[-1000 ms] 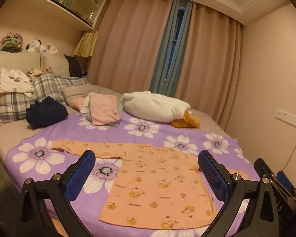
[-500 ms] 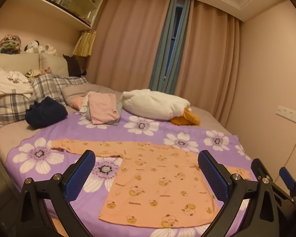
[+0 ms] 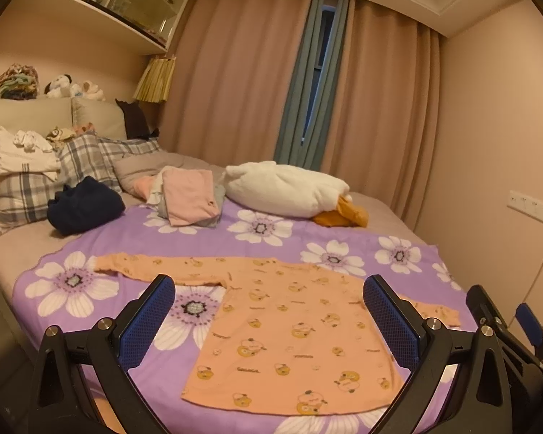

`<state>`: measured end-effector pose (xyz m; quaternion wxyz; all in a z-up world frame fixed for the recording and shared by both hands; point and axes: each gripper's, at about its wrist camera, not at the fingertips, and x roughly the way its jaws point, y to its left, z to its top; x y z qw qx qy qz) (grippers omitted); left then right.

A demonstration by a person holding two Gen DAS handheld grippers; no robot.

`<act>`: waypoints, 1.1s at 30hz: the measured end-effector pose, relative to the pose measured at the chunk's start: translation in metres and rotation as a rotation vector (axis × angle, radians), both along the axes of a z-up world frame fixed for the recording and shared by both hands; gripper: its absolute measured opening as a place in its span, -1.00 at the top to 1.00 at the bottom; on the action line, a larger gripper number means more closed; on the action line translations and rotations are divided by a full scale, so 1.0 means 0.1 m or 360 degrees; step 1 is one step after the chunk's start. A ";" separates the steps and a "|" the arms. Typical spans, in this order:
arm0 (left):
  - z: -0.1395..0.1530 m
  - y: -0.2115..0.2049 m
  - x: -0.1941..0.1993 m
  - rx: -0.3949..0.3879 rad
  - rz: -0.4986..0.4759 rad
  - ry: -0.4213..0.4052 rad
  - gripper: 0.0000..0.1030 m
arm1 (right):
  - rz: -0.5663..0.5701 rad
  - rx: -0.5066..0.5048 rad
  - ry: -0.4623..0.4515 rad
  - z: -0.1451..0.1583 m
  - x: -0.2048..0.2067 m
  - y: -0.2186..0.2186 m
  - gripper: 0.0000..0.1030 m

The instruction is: Fold small clothes

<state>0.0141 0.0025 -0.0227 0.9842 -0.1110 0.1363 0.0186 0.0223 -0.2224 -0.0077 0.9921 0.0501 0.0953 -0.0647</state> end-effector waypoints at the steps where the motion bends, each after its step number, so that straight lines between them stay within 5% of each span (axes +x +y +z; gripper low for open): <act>1: 0.00 0.00 0.00 0.0001 0.0002 0.0001 -1.00 | 0.0004 0.0003 -0.0001 0.00 0.00 0.00 -1.00; 23: 0.02 0.00 0.10 0.0061 0.0071 0.0108 -1.00 | 0.0002 0.0011 0.0060 0.01 0.06 -0.03 -0.99; 33: 0.37 -0.03 0.39 0.0078 -0.0011 0.0071 -1.00 | 0.0026 0.0079 0.0060 0.32 0.37 -0.07 -1.00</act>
